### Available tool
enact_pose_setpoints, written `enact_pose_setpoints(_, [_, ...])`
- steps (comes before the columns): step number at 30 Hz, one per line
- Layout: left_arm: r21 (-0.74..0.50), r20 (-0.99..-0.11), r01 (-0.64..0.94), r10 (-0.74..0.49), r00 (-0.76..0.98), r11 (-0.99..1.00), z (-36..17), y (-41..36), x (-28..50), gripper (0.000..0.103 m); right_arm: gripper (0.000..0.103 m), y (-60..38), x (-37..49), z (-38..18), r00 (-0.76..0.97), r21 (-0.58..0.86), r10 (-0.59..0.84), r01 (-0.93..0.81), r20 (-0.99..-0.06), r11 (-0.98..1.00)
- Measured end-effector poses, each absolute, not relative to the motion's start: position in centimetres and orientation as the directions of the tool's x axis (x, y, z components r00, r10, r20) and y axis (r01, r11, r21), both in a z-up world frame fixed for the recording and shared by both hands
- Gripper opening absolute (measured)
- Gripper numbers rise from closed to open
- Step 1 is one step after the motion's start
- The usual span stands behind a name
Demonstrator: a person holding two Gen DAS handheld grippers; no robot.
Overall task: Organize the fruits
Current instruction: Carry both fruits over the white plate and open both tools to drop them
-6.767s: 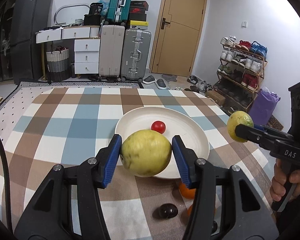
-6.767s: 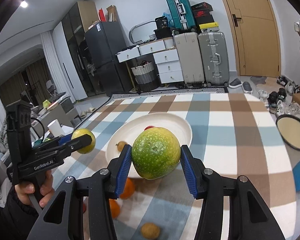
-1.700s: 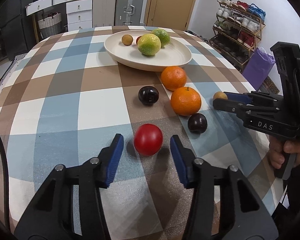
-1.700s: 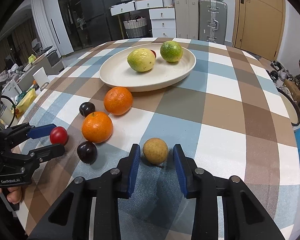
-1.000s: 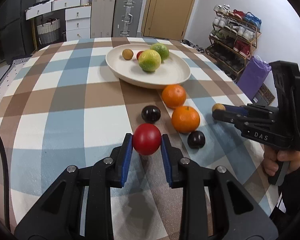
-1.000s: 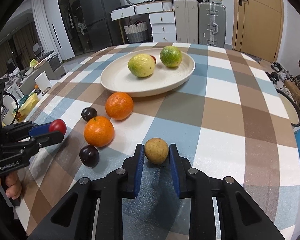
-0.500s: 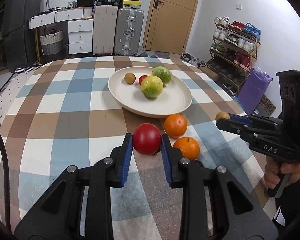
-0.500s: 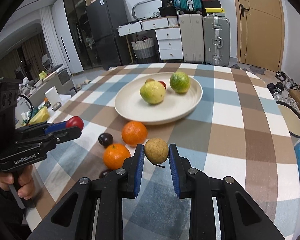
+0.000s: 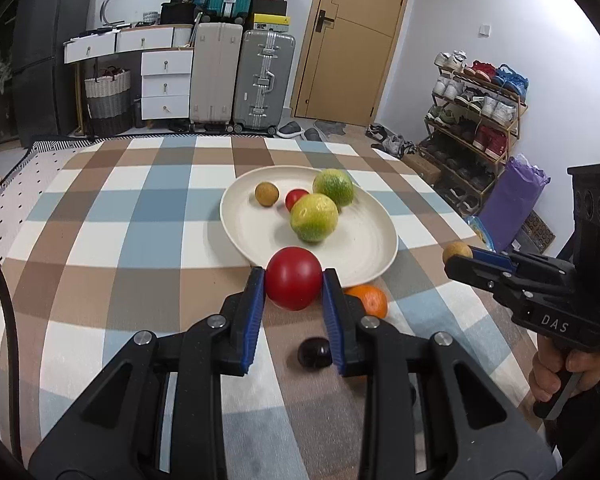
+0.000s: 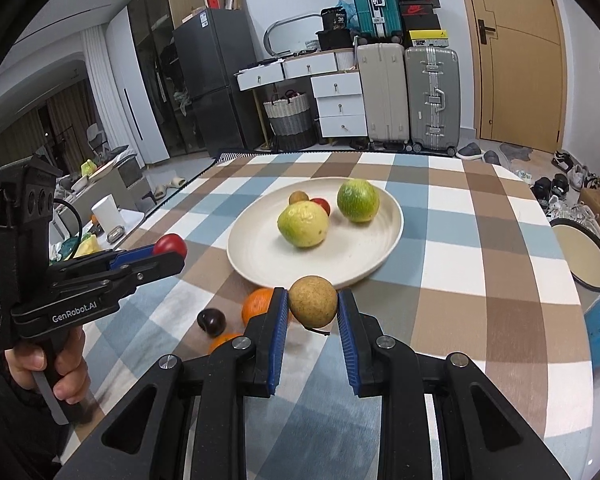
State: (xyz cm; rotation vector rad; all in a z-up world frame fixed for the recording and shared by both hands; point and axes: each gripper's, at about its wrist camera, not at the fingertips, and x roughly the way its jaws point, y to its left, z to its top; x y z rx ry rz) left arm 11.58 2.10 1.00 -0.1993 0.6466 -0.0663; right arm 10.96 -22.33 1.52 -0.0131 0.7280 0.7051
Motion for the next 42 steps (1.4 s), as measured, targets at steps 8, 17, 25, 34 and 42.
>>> enact_pose_setpoints(8, [-0.199,-0.569,0.005,-0.12,0.814,0.98,1.3,2.5,13.8,0.026,0.026,-22.2,12.7,2.5,0.554,0.229,0.591,-0.587,-0.586,0.777])
enact_pose_setpoints(17, [-0.181,-0.538,-0.002,-0.098,0.837,0.983,0.8,3.2,16.1,0.026,0.026,-21.9,14.5,2.8,0.589,0.22,0.582,-0.572,-0.56,0.79])
enact_pose_setpoints(25, [-0.186,-0.526,-0.045,-0.06,0.848,0.982,-0.2,4.3,17.6,0.026,0.026,-21.4,15.9,2.8,0.606,0.224,0.592,-0.573,-0.531,0.788])
enact_pose_setpoints(34, [-0.204,-0.535,-0.043,-0.075,0.841,0.978,-1.3,4.9,19.0,0.026,0.026,-20.5,18.0,1.4,0.597,0.241,0.593,-0.566,-0.54,0.788])
enact_pose_setpoints(42, [-0.185,-0.57,-0.005,-0.103,0.815,0.983,-1.8,3.9,20.3,0.026,0.026,-19.2,19.2,-0.8,0.547,0.249,0.588,-0.57,-0.596,0.783])
